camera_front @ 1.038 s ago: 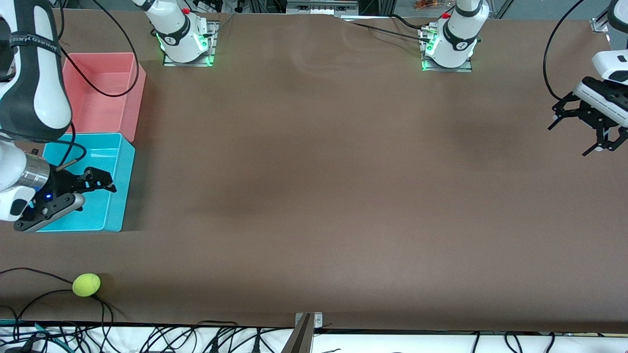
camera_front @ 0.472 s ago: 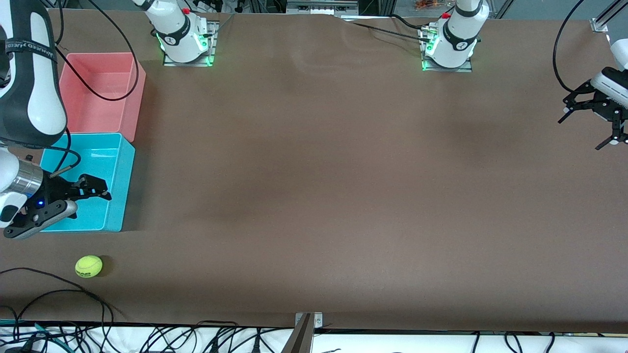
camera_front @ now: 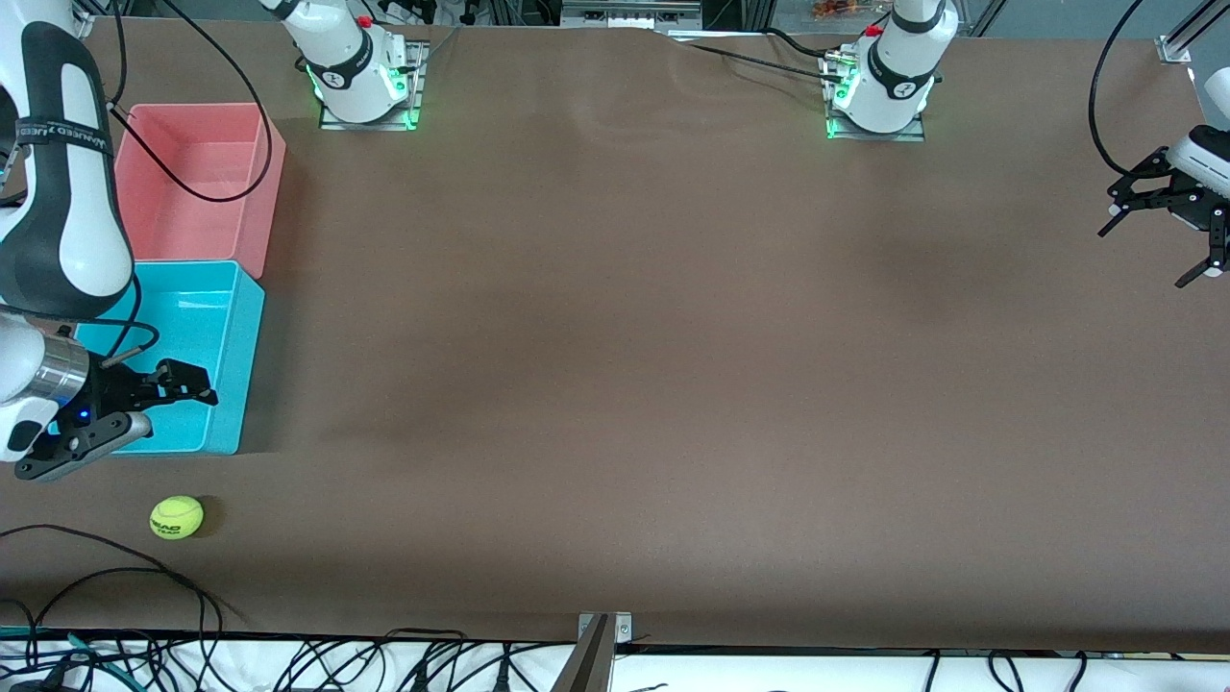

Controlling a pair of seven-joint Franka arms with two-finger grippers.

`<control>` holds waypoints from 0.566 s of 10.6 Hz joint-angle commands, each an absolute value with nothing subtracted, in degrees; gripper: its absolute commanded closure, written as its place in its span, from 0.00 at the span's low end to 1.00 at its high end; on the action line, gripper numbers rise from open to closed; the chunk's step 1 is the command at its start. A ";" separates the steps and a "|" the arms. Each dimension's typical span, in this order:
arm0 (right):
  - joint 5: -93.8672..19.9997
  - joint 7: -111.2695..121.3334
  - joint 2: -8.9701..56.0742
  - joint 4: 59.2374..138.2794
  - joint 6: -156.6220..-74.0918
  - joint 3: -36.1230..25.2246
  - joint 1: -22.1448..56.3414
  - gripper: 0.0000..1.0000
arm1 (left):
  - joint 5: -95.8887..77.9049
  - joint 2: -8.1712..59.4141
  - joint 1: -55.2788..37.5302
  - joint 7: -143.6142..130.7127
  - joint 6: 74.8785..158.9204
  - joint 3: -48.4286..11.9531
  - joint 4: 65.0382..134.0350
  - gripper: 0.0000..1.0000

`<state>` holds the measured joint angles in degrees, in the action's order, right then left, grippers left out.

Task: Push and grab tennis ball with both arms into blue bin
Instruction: 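Raise the left gripper away while the right gripper lowers beside the bin, then reach the right gripper down to the rolled tennis ball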

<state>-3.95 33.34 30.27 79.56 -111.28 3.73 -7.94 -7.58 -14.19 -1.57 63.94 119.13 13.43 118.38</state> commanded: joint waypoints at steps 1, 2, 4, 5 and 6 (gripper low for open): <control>-0.11 29.63 31.03 77.52 -107.59 4.13 -7.65 0.00 | -5.89 -14.59 -1.93 57.41 114.45 12.75 115.32 0.00; 0.09 27.27 30.94 77.52 -107.32 4.04 -7.65 0.00 | -4.58 -14.59 -1.93 55.39 113.30 11.26 114.27 0.00; 1.31 26.10 31.55 77.52 -108.10 3.43 -8.08 0.00 | -0.98 -14.50 -2.02 47.50 109.27 7.93 111.11 0.00; 1.67 25.58 31.73 77.52 -108.19 2.91 -8.09 0.00 | -0.62 -14.41 -2.20 43.98 107.42 7.04 109.96 0.00; 3.06 25.40 32.25 77.43 -108.80 2.47 -8.09 0.00 | -0.53 -14.33 -2.20 40.55 105.49 5.55 108.65 0.00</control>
<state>0.59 26.78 30.59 79.33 -109.09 3.21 -7.89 -2.27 -14.34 -1.91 47.69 110.06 7.66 111.98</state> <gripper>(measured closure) 0.000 0.000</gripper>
